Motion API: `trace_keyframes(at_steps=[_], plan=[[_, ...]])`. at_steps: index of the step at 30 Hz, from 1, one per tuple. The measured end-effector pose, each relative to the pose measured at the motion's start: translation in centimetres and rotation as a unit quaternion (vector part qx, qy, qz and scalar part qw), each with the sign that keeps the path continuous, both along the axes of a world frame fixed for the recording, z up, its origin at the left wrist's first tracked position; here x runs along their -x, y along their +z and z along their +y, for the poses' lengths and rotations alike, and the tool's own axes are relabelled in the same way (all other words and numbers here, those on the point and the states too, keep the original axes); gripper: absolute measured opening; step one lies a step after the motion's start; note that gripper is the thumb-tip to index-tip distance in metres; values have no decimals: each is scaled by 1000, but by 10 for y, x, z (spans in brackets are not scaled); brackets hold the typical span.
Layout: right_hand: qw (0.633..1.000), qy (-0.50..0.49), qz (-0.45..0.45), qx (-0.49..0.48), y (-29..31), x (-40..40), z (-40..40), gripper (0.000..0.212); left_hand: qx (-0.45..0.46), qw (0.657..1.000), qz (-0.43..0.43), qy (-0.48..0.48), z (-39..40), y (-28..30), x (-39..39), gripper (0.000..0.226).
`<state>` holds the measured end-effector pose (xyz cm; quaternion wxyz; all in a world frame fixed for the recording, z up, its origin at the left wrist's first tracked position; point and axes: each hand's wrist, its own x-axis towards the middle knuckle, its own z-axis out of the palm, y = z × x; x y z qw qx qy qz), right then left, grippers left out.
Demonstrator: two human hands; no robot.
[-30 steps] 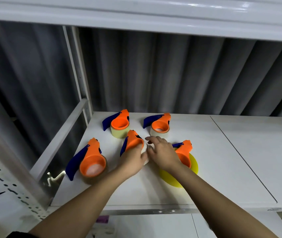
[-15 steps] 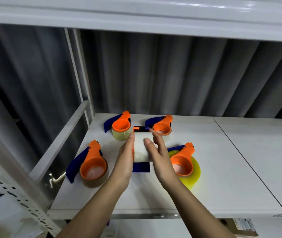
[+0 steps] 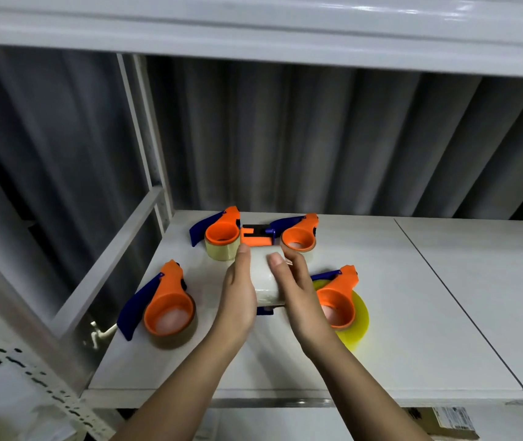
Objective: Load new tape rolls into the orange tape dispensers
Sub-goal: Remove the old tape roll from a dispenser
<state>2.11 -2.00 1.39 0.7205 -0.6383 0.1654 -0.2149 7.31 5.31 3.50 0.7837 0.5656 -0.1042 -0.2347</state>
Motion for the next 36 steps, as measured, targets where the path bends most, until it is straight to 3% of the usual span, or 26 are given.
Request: trace_keyframes(at_steps=[6, 16, 27, 32, 36], plan=[[998, -51, -39, 28, 6, 11, 4, 35, -12, 998, -45, -51, 2, 0, 2, 31], [987, -127, -86, 50, 11, 19, -1, 39, -44, 994, -21, -93, 12, 14, -9, 25], [973, -174, -67, 139, 5, 10, -1, 31, -32, 997, -33, -55, 4, 11, -1, 18], [986, -91, -23, 140, 13, 13, -12, 67, -49, 995, -74, -47, 10, 15, -8, 20], [994, -21, 36, 100, 27, 17, -28, 58, -54, 988, -132, -55, 13, 19, -7, 28]])
